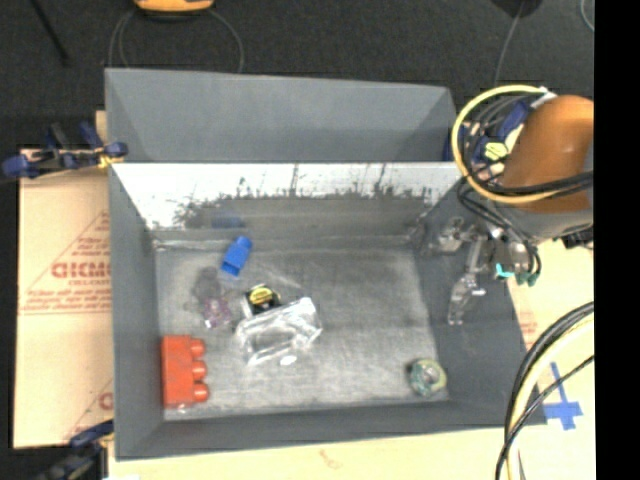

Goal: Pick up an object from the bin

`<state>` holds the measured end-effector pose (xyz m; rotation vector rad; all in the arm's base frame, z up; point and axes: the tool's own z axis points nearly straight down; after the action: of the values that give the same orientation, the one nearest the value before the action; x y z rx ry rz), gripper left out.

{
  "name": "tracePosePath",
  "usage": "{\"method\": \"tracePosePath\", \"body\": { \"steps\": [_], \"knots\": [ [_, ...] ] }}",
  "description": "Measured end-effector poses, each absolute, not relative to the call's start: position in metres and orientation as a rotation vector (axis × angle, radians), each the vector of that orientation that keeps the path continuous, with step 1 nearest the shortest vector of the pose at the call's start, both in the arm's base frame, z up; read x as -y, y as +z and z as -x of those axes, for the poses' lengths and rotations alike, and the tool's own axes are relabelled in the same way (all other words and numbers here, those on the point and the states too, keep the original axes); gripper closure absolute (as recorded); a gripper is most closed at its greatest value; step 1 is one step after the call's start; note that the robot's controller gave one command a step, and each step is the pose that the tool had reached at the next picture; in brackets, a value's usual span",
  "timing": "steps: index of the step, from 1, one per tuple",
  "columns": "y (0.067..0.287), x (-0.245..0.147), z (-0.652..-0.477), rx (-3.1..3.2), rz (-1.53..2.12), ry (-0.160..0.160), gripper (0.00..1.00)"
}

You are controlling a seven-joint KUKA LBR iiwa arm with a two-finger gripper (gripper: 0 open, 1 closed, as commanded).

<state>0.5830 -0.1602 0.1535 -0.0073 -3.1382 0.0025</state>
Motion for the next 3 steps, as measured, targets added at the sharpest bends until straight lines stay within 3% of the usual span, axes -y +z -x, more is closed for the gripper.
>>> {"method": "tracePosePath", "body": {
  "steps": [1,2,3],
  "knots": [
    [0.073,0.158,-0.512,3.118,-0.464,0.004,0.00],
    [0.101,0.130,-0.487,2.835,-1.354,0.001,0.00],
    [0.100,0.117,-0.477,2.640,-1.698,-0.003,0.00]
  ]
}}
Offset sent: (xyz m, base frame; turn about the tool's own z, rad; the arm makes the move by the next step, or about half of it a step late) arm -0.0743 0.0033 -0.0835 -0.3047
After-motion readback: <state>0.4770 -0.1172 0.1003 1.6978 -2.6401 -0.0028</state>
